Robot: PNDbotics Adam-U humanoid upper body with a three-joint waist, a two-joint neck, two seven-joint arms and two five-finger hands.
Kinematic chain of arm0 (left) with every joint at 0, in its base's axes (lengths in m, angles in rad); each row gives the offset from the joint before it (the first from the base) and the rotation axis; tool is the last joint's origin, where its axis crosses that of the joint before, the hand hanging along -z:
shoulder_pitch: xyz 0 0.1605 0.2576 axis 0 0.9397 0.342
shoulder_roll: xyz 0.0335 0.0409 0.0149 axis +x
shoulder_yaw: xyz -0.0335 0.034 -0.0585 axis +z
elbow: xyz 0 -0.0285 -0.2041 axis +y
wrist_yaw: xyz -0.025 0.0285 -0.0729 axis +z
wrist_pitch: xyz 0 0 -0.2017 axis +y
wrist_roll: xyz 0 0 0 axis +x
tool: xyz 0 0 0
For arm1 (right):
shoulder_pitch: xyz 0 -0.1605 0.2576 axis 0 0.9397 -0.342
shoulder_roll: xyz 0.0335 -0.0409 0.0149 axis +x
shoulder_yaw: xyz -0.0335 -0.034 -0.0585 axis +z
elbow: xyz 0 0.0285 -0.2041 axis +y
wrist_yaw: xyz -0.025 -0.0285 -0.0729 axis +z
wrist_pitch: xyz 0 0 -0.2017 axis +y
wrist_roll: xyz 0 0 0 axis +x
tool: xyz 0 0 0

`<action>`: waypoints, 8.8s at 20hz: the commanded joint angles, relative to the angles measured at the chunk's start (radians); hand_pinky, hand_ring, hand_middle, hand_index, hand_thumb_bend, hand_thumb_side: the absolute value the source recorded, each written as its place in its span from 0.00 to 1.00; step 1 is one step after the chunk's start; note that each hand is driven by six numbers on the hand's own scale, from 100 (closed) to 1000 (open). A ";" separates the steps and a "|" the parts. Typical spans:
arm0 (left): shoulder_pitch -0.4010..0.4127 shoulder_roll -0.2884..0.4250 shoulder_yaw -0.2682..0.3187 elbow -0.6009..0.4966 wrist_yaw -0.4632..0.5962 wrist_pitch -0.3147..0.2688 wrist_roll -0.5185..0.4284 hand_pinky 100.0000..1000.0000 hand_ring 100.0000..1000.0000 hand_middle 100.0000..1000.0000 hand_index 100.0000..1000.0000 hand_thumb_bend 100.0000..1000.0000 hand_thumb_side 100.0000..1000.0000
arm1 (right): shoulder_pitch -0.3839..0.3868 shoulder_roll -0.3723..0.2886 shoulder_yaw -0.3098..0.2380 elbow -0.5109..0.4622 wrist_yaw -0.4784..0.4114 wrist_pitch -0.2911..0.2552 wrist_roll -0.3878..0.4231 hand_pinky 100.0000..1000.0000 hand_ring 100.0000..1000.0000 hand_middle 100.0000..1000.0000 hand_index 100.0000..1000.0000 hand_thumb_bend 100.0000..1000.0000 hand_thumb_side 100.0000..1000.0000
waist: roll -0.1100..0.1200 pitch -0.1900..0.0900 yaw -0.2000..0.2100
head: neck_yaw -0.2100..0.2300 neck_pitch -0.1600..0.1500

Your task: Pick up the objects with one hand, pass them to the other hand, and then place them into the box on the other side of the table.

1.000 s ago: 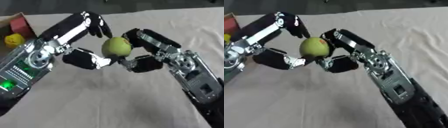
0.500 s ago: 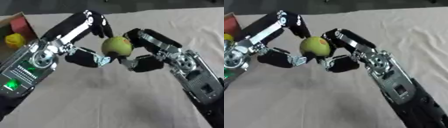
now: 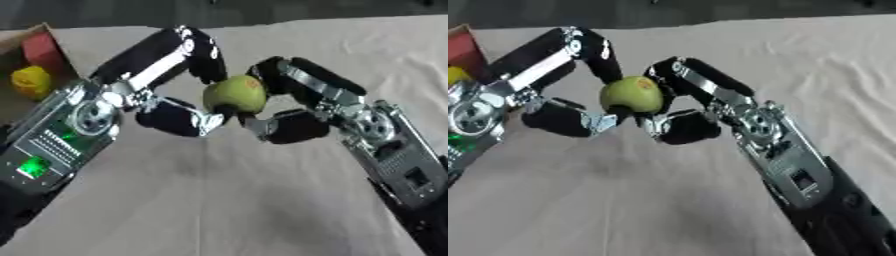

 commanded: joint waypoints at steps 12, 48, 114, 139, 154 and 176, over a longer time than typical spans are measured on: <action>-0.014 0.002 0.010 -0.002 -0.039 -0.007 0.064 0.47 0.33 0.26 0.29 0.43 0.00 | -0.011 -0.010 -0.013 -0.031 0.018 -0.022 0.020 0.54 0.51 0.55 0.59 0.26 0.03 | -0.001 -0.026 -0.005 | 0.010 -0.004; -0.015 -0.024 0.023 0.027 -0.067 -0.084 0.042 0.59 0.53 0.54 0.67 0.51 0.00 | -0.008 -0.009 -0.012 -0.037 -0.073 -0.038 0.016 0.49 0.44 0.42 0.44 0.00 0.02 | -0.003 -0.020 -0.004 | 0.011 -0.022; -0.009 -0.044 0.008 0.066 0.054 -0.047 0.153 0.60 0.56 0.58 0.61 0.40 0.05 | 0.005 -0.020 -0.024 -0.052 -0.148 -0.002 -0.007 0.47 0.43 0.41 0.42 0.00 0.00 | 0.000 -0.013 -0.007 | 0.027 -0.020; -0.007 -0.041 0.011 0.063 0.221 -0.114 0.156 0.41 0.36 0.41 0.41 0.27 0.00 | 0.014 -0.030 -0.028 -0.045 -0.071 0.038 -0.008 0.49 0.45 0.46 0.50 0.00 0.03 | 0.000 -0.014 -0.009 | 0.030 -0.019; -0.001 -0.036 0.029 0.061 0.292 -0.108 0.243 0.33 0.23 0.34 0.34 0.38 0.00 | 0.012 -0.053 -0.044 -0.041 0.011 0.023 0.102 0.58 0.63 0.68 0.75 0.43 0.06 | -0.002 -0.015 -0.008 | 0.033 -0.017; 0.085 0.049 0.147 0.000 0.339 -0.159 0.397 0.34 0.23 0.35 0.35 0.38 0.00 | 0.048 -0.168 -0.134 -0.067 -0.042 0.017 -0.028 0.60 0.66 0.72 0.77 0.37 0.01 | -0.014 -0.020 -0.006 | 0.071 -0.018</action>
